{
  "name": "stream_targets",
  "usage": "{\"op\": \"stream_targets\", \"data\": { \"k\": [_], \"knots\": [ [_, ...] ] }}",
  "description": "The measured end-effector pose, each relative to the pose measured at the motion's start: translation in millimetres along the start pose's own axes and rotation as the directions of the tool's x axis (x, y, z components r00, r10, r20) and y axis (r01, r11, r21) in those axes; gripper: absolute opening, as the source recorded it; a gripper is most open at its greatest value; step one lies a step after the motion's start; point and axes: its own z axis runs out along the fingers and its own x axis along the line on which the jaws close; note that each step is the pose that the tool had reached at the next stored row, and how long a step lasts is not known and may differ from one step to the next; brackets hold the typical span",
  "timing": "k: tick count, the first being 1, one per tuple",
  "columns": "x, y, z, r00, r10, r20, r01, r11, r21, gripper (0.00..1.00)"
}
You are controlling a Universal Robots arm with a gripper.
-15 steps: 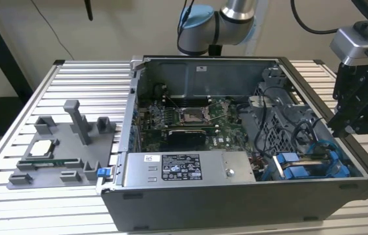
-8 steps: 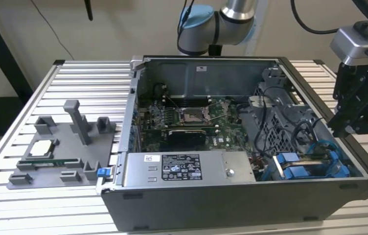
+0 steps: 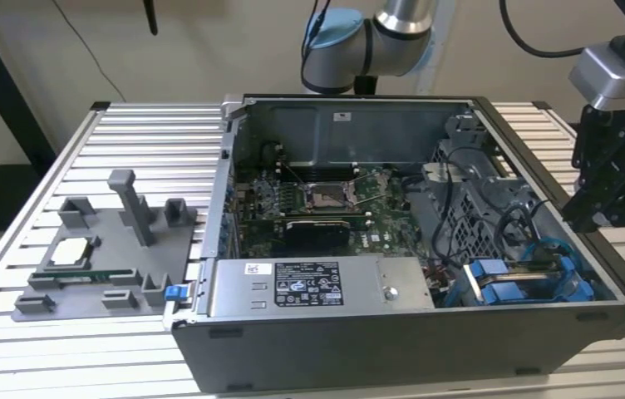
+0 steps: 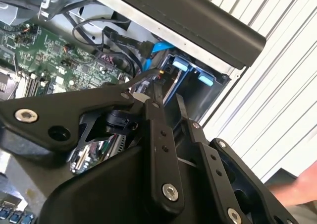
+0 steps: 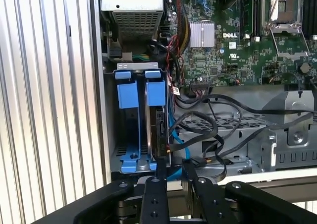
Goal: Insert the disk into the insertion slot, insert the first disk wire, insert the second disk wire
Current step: 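Insert the first disk wire, then insert the second disk wire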
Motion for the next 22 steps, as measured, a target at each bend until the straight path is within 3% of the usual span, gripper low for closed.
{"op": "stream_targets", "data": {
  "k": [7, 17, 22],
  "knots": [
    [-5.0, -5.5, 0.9, 1.0, -0.001, 0.0052, 0.001, 1.0, -0.0008, 1.0],
    [-24.9, -21.8, 7.0, 1.0, -0.001, 0.0051, 0.001, 1.0, -0.0017, 1.0],
    [-29.3, -32.8, 12.4, 1.0, 0.001, 0.0039, -0.001, 0.9998, -0.0193, 1.0]
  ]
}}
